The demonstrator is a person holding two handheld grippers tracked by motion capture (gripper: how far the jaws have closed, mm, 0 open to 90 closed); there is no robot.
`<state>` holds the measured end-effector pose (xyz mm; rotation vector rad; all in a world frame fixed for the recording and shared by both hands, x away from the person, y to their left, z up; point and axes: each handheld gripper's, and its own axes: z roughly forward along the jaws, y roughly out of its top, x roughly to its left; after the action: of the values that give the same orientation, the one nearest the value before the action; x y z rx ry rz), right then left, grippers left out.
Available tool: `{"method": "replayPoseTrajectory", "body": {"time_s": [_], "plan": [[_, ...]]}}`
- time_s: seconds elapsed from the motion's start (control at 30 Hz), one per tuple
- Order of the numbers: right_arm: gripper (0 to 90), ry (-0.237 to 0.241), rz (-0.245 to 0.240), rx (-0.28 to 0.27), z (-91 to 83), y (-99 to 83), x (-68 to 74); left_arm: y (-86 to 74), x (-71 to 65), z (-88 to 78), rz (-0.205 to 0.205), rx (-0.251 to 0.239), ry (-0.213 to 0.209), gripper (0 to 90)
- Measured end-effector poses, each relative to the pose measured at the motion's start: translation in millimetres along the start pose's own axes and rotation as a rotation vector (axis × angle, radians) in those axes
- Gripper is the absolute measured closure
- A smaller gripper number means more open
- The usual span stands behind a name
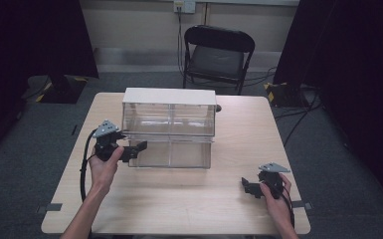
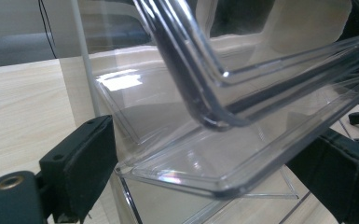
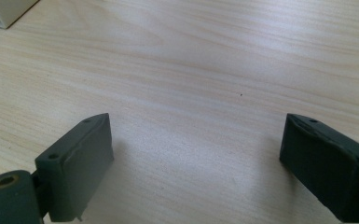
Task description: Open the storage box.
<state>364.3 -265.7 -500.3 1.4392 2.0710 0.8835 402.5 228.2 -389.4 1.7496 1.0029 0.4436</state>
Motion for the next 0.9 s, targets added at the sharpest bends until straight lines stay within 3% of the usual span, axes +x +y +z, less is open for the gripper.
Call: {"method": "replayPoseTrajectory", "body": {"time_s": [0.9], "plan": [[8.7, 0.0, 0.0, 0.0, 0.0, 0.0, 0.0, -0.1, 0.2, 0.5, 0.002, 0.004, 0.002, 9.2]]}}
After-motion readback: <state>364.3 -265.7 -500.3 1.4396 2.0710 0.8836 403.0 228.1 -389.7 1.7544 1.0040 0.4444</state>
